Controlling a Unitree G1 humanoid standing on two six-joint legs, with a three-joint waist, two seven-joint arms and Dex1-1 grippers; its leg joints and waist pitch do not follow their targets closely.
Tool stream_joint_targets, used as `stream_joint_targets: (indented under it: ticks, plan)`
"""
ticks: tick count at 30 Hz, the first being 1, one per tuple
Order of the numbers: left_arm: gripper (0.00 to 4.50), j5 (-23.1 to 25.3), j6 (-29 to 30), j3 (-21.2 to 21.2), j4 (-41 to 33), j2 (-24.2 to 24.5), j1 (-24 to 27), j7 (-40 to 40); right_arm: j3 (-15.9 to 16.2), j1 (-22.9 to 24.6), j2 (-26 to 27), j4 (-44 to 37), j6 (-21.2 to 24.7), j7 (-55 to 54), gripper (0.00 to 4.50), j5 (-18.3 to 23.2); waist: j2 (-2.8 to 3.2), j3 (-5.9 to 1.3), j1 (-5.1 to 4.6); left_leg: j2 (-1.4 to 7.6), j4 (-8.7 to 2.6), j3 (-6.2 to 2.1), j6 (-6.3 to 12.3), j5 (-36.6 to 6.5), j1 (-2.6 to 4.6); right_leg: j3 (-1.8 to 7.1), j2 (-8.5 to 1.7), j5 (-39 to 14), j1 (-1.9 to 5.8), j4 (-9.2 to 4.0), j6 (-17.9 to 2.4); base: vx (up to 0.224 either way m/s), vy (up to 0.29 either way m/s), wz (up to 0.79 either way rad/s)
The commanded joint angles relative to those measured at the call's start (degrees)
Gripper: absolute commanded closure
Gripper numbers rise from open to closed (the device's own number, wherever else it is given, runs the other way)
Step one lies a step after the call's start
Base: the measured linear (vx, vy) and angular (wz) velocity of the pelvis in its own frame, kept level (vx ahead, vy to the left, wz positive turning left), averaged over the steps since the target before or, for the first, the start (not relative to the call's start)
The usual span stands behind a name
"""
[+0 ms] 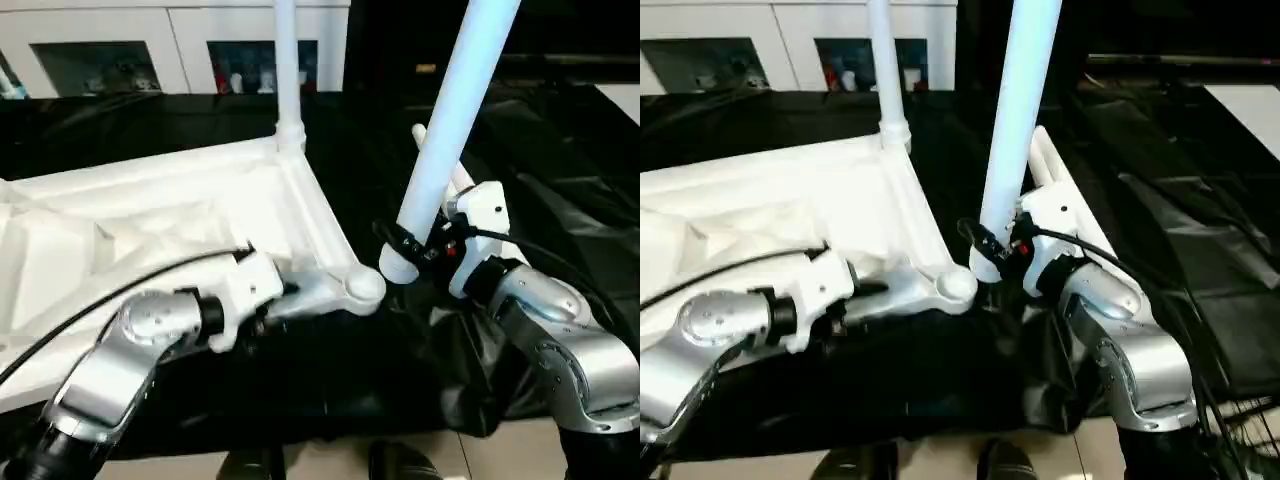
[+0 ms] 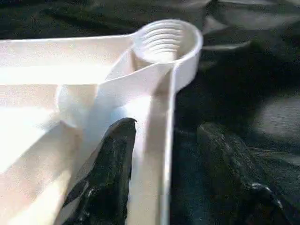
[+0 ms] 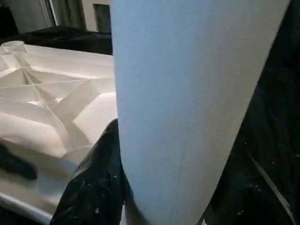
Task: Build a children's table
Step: Insert table leg to table base
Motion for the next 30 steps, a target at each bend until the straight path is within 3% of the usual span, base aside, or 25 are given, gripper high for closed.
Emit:
stream_joint_targets:
  ticks: [1, 3, 4, 5, 6, 7, 8, 9, 10, 11, 12, 13, 14, 15, 16, 17, 18, 19, 20, 21, 22, 23, 24, 26, 30]
  plan:
    - [2.06, 0.9, 0.1, -0.3, 0.7, 0.0, -0.6, -0.1, 0.1, -0.6, -0.5, -0.3, 0.6, 0.6, 2.66, 0.6, 0.34, -2.84, -0.21, 4.46, -7.11, -3.21, -8.70, -44.5, 3.15, 0.01, -2.23, -34.9, 0.51, -4.92, -5.1, 0.000, 0.000, 0.00]
    - [2.06, 1.2, 0.4, -0.5, 0.8, 0.2, -1.0, -0.9, 0.2, -0.7, -0.6, -0.2, 0.6, 0.7, 2.66, 0.6, 0.42, -2.78, -0.05, 4.32, -8.07, -2.69, -9.08, -45.3, 2.74, -0.13, -1.98, -33.4, 0.83, -4.26, -5.4, -0.028, 0.002, -0.03]
    - [2.06, 1.3, 0.5, -0.5, 0.9, 0.3, -1.2, -1.1, 0.3, -0.8, -0.7, -0.1, 0.6, 0.7, 2.66, 0.6, 0.20, -2.71, 0.19, 3.98, -8.28, -1.76, -8.88, -44.0, 3.25, -0.38, -1.85, -34.6, 0.56, -4.83, -5.5, -0.057, 0.005, -0.06]
    - [2.06, 1.2, 0.9, -0.7, 1.1, 0.4, -1.5, -1.4, 0.3, -0.9, -0.8, 0.0, 0.6, 0.8, 2.66, 0.6, 0.12, -2.62, 0.28, 3.79, -8.19, -1.44, -8.75, -43.2, 3.45, -0.50, -1.90, -35.4, 0.40, -5.21, -5.4, -0.063, -0.014, 0.01]
    - [2.06, 0.7, 1.7, -0.8, 1.5, 0.6, -2.0, -1.8, 0.3, -1.1, -0.8, 0.2, 0.5, 0.9, 2.66, 0.6, -0.05, -2.42, 0.35, 3.21, -7.50, -0.73, -8.18, -40.7, 4.33, -1.01, -1.90, -38.2, -0.14, -6.53, -5.0, -0.074, -0.028, 0.03]
    - [2.06, 0.6, 1.9, -1.0, 1.8, 0.6, -2.3, -1.7, 0.3, -1.2, -0.8, 0.3, 0.5, 1.0, 2.66, 0.5, -0.08, -2.30, 0.28, 2.84, -6.61, -0.59, -7.90, -39.0, 5.06, -1.51, -2.18, -40.0, -0.51, -7.55, -4.8, -0.074, -0.028, 0.03]
    - [2.06, 0.4, 2.0, -1.1, 2.2, 0.5, -2.6, -1.5, 0.3, -1.3, -0.8, 0.4, 0.5, 1.0, 2.66, 0.5, 0.01, -1.74, -0.27, 2.10, -5.34, -0.74, -7.46, -36.9, 5.68, -4.23, -2.05, -42.3, -0.34, -9.90, -3.6, -0.123, -0.048, -0.04]
    - [2.06, 0.4, 2.0, -1.2, 2.4, 0.5, -2.7, -1.4, 0.2, -1.3, -0.8, 0.4, 0.5, 1.1, 2.66, 0.5, 3.28, -1.16, 2.44, 4.34, -17.40, 1.55, -10.37, -51.6, -5.35, -8.48, 3.27, -26.5, 8.76, 9.90, -4.4, 0.059, -0.045, 0.11]
    - [2.06, 0.3, 2.2, -1.1, 2.6, 0.3, -2.9, -1.2, 0.2, -1.4, -0.8, 0.4, 0.5, 1.1, 2.66, 0.5, 3.24, -2.66, 11.88, 1.03, -18.47, 11.60, -15.68, -50.7, -10.62, -9.67, 6.26, -20.9, 10.71, 13.13, -5.8, 0.059, -0.045, 0.11]
    - [2.06, 0.3, 2.1, -1.0, 3.3, -0.2, -3.2, -0.5, 0.2, -1.4, -0.8, 0.5, 0.5, 1.1, 2.66, 0.5, 0.23, -4.42, 10.12, 2.48, -14.63, 10.74, -15.29, -34.5, -10.27, -4.33, 2.94, -31.3, 10.90, 13.05, -6.7, 0.196, -0.168, 0.19]
    - [2.06, 0.4, 2.0, -0.7, 4.2, -0.9, -3.7, 0.3, 0.2, -1.5, -0.8, 0.5, 0.4, 1.1, 2.66, 0.4, -2.43, -8.18, 5.37, 4.01, 3.14, 6.40, -12.04, -14.5, 0.86, 0.43, -4.86, -49.9, 2.48, 7.67, -0.9, 0.138, -0.260, 0.29]
    - [2.21, 0.3, 1.8, -0.3, 5.2, -1.9, -4.1, 1.1, 0.2, -1.5, -0.8, 0.5, 0.4, 1.1, 2.66, 0.4, -1.76, -3.41, 6.06, 4.11, 5.49, 0.04, -1.28, 1.5, 3.08, 5.84, -7.42, -72.3, -2.62, -8.42, 0.4, 0.138, -0.260, 0.29]
    - [2.42, 0.2, 1.4, 0.1, 6.0, -2.6, -4.5, 1.7, 0.2, -1.5, -0.8, 0.5, 0.4, 1.1, 2.66, 0.4, -1.96, -1.66, 6.29, 3.75, 7.08, -1.25, 0.03, 2.0, -0.41, 7.64, -6.56, -70.6, -0.94, -8.11, -2.4, 0.126, -0.119, 0.37]
    - [2.42, 1.2, -0.2, 0.7, 7.7, -3.7, -5.2, 3.3, 0.3, -1.4, -0.8, 0.4, 0.3, 1.1, 2.66, 0.4, -0.09, -2.48, 8.20, 3.52, 3.21, -4.41, -2.78, 1.9, 0.56, 5.56, -3.49, -39.5, 2.93, -3.08, -7.2, -0.009, -0.030, 0.37]
    - [2.45, 1.2, -0.2, 0.7, 7.7, -3.7, -5.2, 3.3, 0.3, -1.4, -0.8, 0.4, 0.3, 1.1, 2.66, 0.4, 0.42, -3.71, 7.92, 5.20, 1.03, -3.58, -3.73, 0.5, 2.71, 3.50, -1.62, -27.0, 2.40, -1.59, -8.0, -0.009, -0.030, 0.37]
    - [2.55, 1.9, -1.4, 0.8, 8.7, -3.9, -5.9, 3.8, 0.3, -1.3, -0.9, 0.4, 0.3, 1.1, 2.66, 0.4, 2.08, -5.22, 5.33, 9.62, -3.99, -4.51, -4.72, -8.5, 5.22, 1.05, 0.27, -4.9, 1.53, 2.13, -11.3, -0.084, 0.022, 0.23]
    - [2.72, 1.8, -1.6, 1.0, 8.8, -4.0, -6.0, 3.9, 0.3, -1.3, -0.9, 0.4, 0.2, 1.1, 2.66, 0.4, 2.08, -5.22, 5.33, 9.62, -3.99, -4.51, -4.72, -8.5, 5.22, 1.05, 0.27, -4.9, 1.53, 2.13, -11.3, -0.024, 0.072, -0.07]
    - [2.85, 1.2, -2.3, 1.5, 8.9, -4.5, -6.5, 3.8, 0.2, -1.3, -1.0, 0.4, 0.2, 1.1, 2.66, 0.4, 1.89, -5.65, 4.65, 8.77, -4.04, -3.61, -0.19, -4.8, 4.36, 0.77, -1.25, 6.3, 2.17, 1.60, -13.6, -0.024, 0.072, -0.07]
    - [2.90, 1.2, -2.3, 1.5, 8.9, -4.5, -6.5, 3.8, 0.2, -1.3, -1.0, 0.4, 0.2, 1.1, 2.66, 0.4, 1.68, -5.62, 4.41, 8.16, -3.83, -2.87, 1.27, -3.3, 3.73, 0.98, -1.96, 8.9, 2.61, 1.16, -14.4, 0.026, 0.059, -0.07]
    - [2.92, 0.7, -3.5, 1.6, 9.0, -4.8, -6.8, 3.7, 0.1, -1.2, -1.0, 0.2, 0.2, 1.1, 2.66, 0.4, 1.12, -5.70, 4.22, 6.65, -3.55, -1.74, 3.66, 0.3, 1.77, 1.18, -2.66, 14.5, 4.33, 0.96, -15.5, 0.000, 0.000, 0.00]
    - [2.92, 0.4, -3.9, 1.5, 9.2, -4.8, -6.9, 3.5, 0.0, -1.1, -1.0, 0.2, 0.3, 1.1, 2.66, 0.4, 0.96, -5.84, 4.06, 6.26, -3.20, -1.15, 4.84, 1.2, 1.33, 1.29, -3.06, 17.7, 4.69, 0.61, -15.6, 0.000, 0.000, 0.00]
    - [2.92, 0.4, -4.2, 1.6, 9.3, -4.9, -6.9, 3.3, 0.0, -1.1, -1.1, 0.2, 0.3, 1.1, 2.66, 0.4, 0.96, -5.84, 4.06, 6.26, -3.20, -1.15, 4.84, 1.2, 1.33, 1.29, -3.06, 17.7, 4.69, 0.61, -15.6, 0.000, 0.000, 0.00]
    - [2.92, 0.5, -4.6, 1.5, 9.4, -5.0, -6.9, 2.9, -0.1, -1.1, -1.1, 0.3, 0.2, 1.1, 2.66, 0.4, 0.77, -5.59, 3.46, 6.06, -3.52, -1.08, 5.46, 0.6, 0.87, 0.94, -2.87, 17.9, 5.23, 0.41, -15.2, 0.000, 0.000, 0.00]
    - [2.92, 1.2, -5.9, 0.5, 9.9, -4.5, -7.1, 1.8, -0.1, -1.0, -1.2, 0.3, 0.1, 1.1, 2.66, 0.4, 0.60, -5.34, 2.42, 6.29, -3.80, -0.84, 5.37, -2.7, 1.19, 1.02, -2.79, 12.7, 5.08, -0.23, -15.4, 0.000, 0.000, 0.00]
    - [2.92, 2.7, -10.4, -1.8, 12.3, -3.3, -8.8, -0.8, -0.2, -1.3, -1.5, 0.7, -0.1, 1.4, 2.66, 0.3, 0.66, -5.20, 1.96, 6.51, -3.98, -0.54, 5.24, -4.0, 1.55, 1.19, -2.89, 7.6, 4.73, -0.70, -16.1, 0.000, 0.000, 0.00]
